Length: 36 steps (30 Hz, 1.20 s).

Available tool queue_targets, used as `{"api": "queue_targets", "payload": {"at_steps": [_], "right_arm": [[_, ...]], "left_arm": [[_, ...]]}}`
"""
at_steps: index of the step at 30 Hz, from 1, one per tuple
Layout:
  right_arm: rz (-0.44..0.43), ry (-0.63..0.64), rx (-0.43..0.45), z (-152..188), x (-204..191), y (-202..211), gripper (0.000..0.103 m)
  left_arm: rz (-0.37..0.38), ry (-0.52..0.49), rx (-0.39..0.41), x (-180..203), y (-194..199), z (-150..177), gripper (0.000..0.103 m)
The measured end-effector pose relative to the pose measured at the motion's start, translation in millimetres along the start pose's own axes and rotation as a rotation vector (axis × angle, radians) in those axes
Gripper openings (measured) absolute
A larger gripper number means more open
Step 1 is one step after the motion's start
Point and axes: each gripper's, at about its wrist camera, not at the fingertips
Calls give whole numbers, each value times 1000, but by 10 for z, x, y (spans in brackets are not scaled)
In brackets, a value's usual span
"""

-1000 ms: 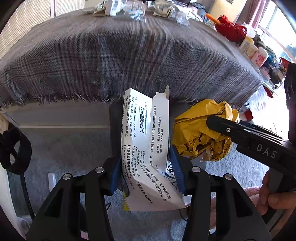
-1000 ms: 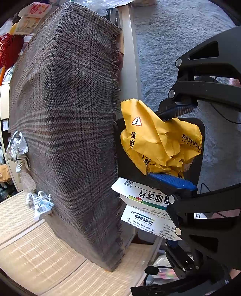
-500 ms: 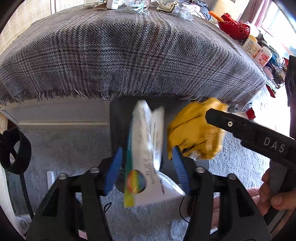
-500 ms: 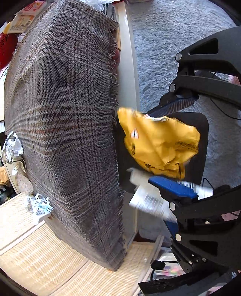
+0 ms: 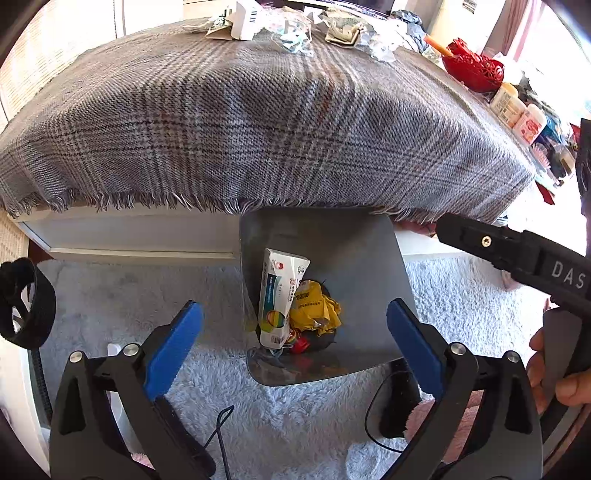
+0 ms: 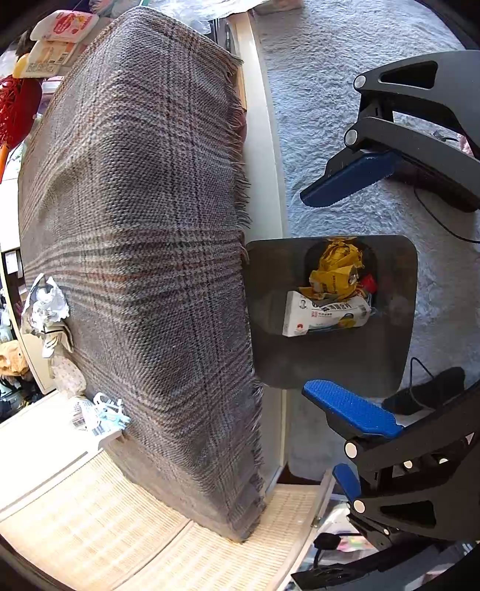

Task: Collect trash
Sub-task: 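Carry the leaflet and yellow envelope over the bin and release both, then grasp the clear plastic mask with the left tool while the right tool grasps crumpled foil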

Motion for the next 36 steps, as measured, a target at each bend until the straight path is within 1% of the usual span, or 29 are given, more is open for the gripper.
{"api": "queue_targets", "payload": {"at_steps": [4, 8, 10, 17, 21, 24, 27, 32, 36], "right_arm": [[3, 38, 28, -214, -96, 191, 95], [11, 23, 66, -522, -88, 338, 95], [27, 30, 79, -681, -95, 372, 95], [44, 55, 128, -1175, -168, 413, 95], [31, 46, 145, -1417, -212, 336, 95], [28, 54, 136, -1577, -241, 218, 95], [39, 59, 138, -1731, -261, 118, 95], [35, 23, 143, -1981, -198, -39, 95], [32, 8, 135, -2088, -156, -166, 95]], "left_arm": [[6, -7, 11, 0, 108, -131, 95], [2, -5, 23, -17, 219, -365, 95], [1, 5, 33, -35, 276, -547, 95], [-32, -38, 97, 8, 396, -1143, 95], [-34, -37, 129, -1, 390, -1431, 95], [-26, -29, 132, -44, 319, -1601, 95], [-38, -37, 130, -59, 219, -1774, 95], [-48, -63, 123, -36, 63, -1965, 95], [-47, -58, 110, -32, -98, -2087, 95]]}}
Point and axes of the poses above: each gripper's, at about its wrist camera, not at the fingertips, and y roughly against the way its jaws point, x to its right, z to its underside, and after that the axes turned 2 degrees about x, right-handed
